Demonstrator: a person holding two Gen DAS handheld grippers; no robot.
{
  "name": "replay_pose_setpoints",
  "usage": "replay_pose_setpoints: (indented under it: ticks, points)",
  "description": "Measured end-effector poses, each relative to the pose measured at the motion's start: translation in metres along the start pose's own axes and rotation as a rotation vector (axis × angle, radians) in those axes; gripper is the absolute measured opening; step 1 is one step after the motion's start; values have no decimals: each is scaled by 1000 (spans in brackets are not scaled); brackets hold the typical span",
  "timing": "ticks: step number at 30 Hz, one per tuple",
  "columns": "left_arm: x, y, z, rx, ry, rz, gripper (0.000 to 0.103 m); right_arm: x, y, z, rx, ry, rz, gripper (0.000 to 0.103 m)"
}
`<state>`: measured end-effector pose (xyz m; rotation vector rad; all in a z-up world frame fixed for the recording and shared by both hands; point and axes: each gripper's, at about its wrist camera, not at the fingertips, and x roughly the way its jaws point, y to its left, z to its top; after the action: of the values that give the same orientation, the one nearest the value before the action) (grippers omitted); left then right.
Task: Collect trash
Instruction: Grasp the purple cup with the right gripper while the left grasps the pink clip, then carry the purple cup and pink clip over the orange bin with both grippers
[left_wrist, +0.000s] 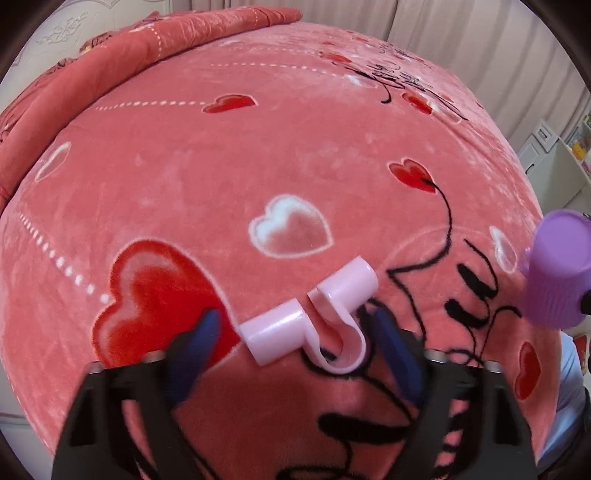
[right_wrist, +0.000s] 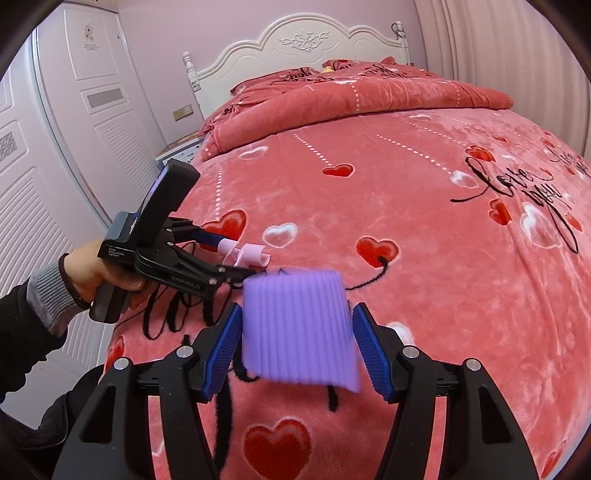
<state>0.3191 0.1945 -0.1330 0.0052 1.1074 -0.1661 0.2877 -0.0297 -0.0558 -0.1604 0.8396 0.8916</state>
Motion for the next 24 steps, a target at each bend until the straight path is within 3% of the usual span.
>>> replay_pose_setpoints:
  ticks: [1,2,3,6,16,21,24]
  points:
    - [0,1,1,-3,-1,5,68,1,-1,-1,3,2,0,59]
    - [-1,2,1,-6,-9,-6,61,1,-2,-2,5,1,0,52]
    - [-1,3,1,-9,-10,-10,59,0,-3,-3,8,1,5,43]
    - [-2,2,-1,-1,-9,-10,59,6,-2,-6,-18,20,-2,30]
    - [-12,-11,-10,18,-14,-35,59,1,-15,-18,41,50,11,32]
    - [-17,-20,-15,22,-15,-48,59,-15,-20,-33,62,55,-11,47]
    - [-19,-27,-18,21,-16,-56,59,-21,-24,-40,80,56,-1,47]
